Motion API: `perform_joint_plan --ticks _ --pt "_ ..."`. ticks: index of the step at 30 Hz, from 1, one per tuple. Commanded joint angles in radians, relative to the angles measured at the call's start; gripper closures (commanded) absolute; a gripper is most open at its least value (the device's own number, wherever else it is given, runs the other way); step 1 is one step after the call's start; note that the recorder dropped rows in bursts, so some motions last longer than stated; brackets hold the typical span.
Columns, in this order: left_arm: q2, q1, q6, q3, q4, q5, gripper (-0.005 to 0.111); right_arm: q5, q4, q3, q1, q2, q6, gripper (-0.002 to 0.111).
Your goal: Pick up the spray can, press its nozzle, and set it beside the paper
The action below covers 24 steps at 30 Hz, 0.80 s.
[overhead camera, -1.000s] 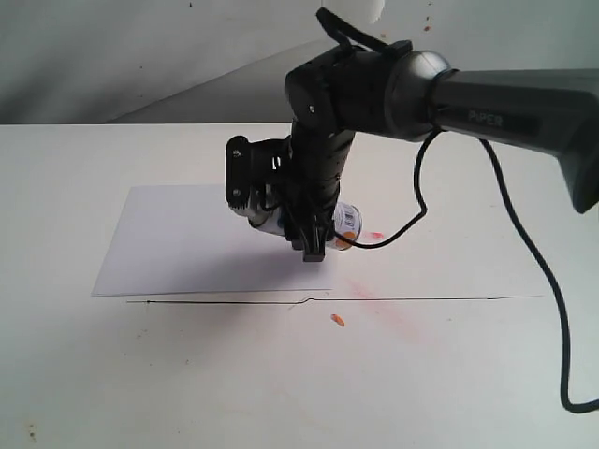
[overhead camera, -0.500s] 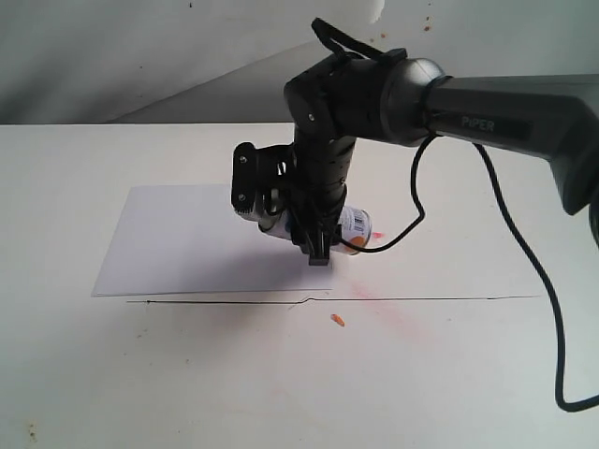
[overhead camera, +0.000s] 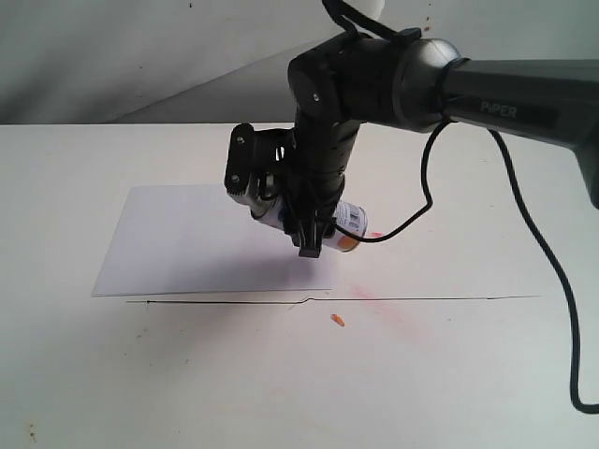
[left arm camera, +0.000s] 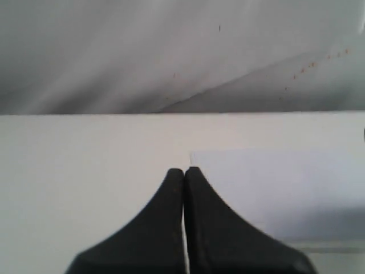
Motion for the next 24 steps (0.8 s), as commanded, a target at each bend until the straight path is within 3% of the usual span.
perform_joint_plan --ticks 1,4,8,11,16,19,24 --pt "-0.004 0.002 -0.065 0.005 -0.175 -0.252 0.107 -0.03 0.034 -0.011 -0.007 -0.021 0.005 0.108" --pt "-0.004 0.002 -0.185 0.005 -0.309 -0.361 0.107 -0.03 0.04 -0.011 -0.007 -0.021 0.005 0.108" --pt "-0.004 0.002 -0.226 0.005 -0.325 -0.493 0.107 -0.03 0.073 -0.011 -0.007 -0.021 0.005 0.108" --pt "-0.004 0.002 -0.302 0.005 -0.34 -0.516 0.107 -0.028 0.07 -0.011 -0.007 -0.021 0.064 0.108" --pt "0.04 0.002 -0.294 -0.104 -0.338 -0.276 0.107 -0.005 0.025 -0.011 -0.007 -0.021 0.117 0.108" --pt "0.186 0.002 -0.301 -0.187 -0.337 -0.225 0.107 -0.003 0.025 -0.011 -0.007 -0.021 0.117 0.108" --pt "0.552 0.002 -0.301 -0.418 -0.337 0.004 0.107 -0.003 0.025 -0.011 -0.007 -0.021 0.117 0.108"
